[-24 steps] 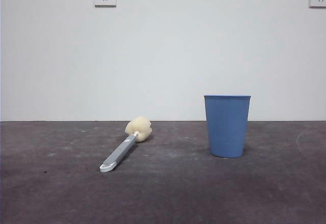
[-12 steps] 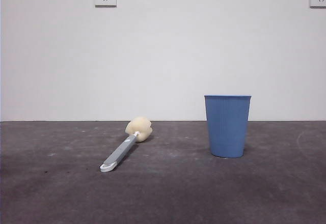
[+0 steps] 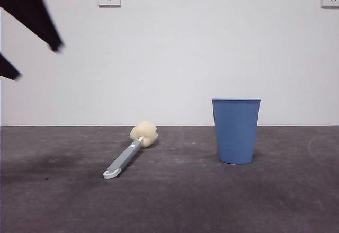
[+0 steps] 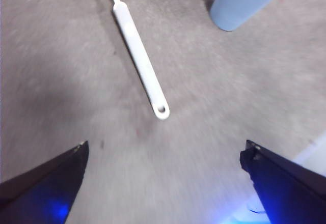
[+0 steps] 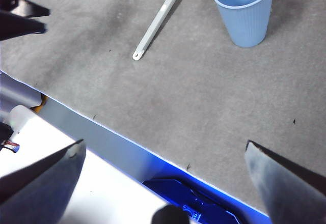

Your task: Pick up the cup brush,pick up the cup,insert the brush into the cup,clean the cup,put the cup brush back,put the cup back to the fixed position on the table

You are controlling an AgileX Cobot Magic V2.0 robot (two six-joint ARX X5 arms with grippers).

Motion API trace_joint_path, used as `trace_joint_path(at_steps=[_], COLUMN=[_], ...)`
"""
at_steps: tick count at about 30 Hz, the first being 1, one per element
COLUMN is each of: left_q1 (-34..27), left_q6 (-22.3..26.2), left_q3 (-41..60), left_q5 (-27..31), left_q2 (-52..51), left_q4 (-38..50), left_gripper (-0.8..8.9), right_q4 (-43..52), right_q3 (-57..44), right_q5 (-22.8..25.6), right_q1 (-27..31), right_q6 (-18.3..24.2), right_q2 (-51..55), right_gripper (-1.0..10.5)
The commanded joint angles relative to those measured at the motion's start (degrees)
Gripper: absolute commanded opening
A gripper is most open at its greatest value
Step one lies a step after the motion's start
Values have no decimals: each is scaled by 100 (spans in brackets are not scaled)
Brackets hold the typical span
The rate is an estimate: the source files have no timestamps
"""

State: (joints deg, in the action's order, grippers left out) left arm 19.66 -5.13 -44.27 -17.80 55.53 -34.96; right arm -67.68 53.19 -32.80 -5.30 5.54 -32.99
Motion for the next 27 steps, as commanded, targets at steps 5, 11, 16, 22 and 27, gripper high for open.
trace_joint_path(at_steps=[5, 11, 16, 22, 27], left_q1=[844, 1161, 1307, 1412, 1412], left_q6=[-590, -682, -695, -804, -887], left_q3=[-146, -809, -1388, -1620, -1620], left_q5=[1255, 1773, 1888, 2149, 2356], left_q2=[1342, 2649, 3526, 4111, 4395], left_q4=[918, 1008, 1005, 1097, 1110], left_gripper=[502, 502, 501, 499, 499], right_q4=[35, 37, 35, 37, 50], right_q3=[22, 22, 22, 22, 22], right_q5=[11, 11, 9, 11, 11], right_q1=[-15, -15, -15, -15, -15], right_q6=[-15, -15, -15, -15, -15], right_q2=[-164, -284, -302, -302, -302], right_gripper=[567, 567, 567, 566, 566])
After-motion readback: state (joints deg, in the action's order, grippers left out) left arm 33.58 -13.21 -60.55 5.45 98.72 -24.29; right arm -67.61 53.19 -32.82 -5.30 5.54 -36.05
